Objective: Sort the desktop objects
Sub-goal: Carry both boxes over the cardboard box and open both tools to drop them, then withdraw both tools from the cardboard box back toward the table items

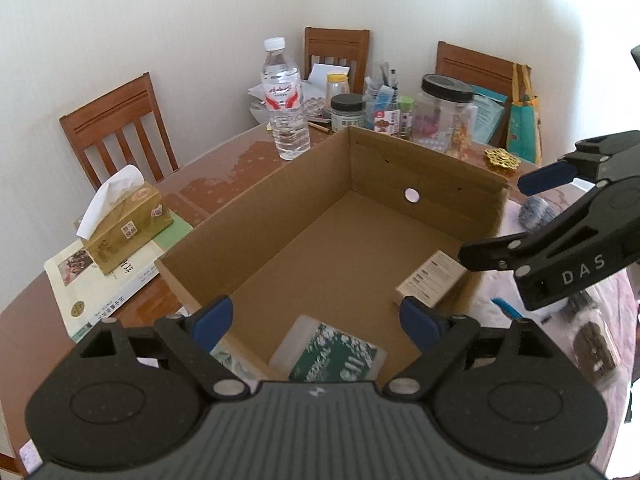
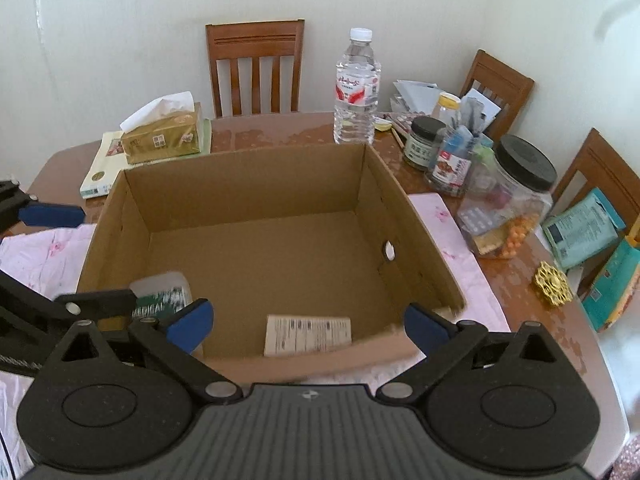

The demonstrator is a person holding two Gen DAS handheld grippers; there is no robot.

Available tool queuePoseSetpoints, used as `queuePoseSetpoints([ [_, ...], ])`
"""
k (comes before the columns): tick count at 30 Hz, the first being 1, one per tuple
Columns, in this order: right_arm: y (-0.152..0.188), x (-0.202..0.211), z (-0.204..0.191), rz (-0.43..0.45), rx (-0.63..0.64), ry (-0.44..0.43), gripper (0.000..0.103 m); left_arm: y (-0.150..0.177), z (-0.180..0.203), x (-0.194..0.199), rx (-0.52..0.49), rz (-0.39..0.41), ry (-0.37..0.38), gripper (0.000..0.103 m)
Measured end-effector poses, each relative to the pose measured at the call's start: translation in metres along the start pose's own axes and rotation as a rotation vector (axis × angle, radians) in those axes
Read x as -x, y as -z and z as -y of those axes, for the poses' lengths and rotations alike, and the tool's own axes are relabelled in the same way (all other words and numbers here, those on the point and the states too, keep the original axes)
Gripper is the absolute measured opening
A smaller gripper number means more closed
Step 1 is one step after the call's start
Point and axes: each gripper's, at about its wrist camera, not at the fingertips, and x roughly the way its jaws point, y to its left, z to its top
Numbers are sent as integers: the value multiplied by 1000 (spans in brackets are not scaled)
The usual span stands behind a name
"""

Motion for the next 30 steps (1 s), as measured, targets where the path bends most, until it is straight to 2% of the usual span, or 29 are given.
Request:
queuePoseSetpoints([
  [6, 40, 22, -8, -7, 12, 30, 103, 19, 15, 30, -39, 16, 23, 95],
  [13, 95, 45, -21, -25, 59, 11, 103, 51, 38, 56, -103, 25, 86, 95],
  [22, 143, 64, -27, -47, 16, 13, 103, 90, 70, 64, -161, -10, 193, 96],
  [30, 173, 73, -32, -62, -19, 73, 103, 114, 85, 62, -199, -30, 218, 96],
])
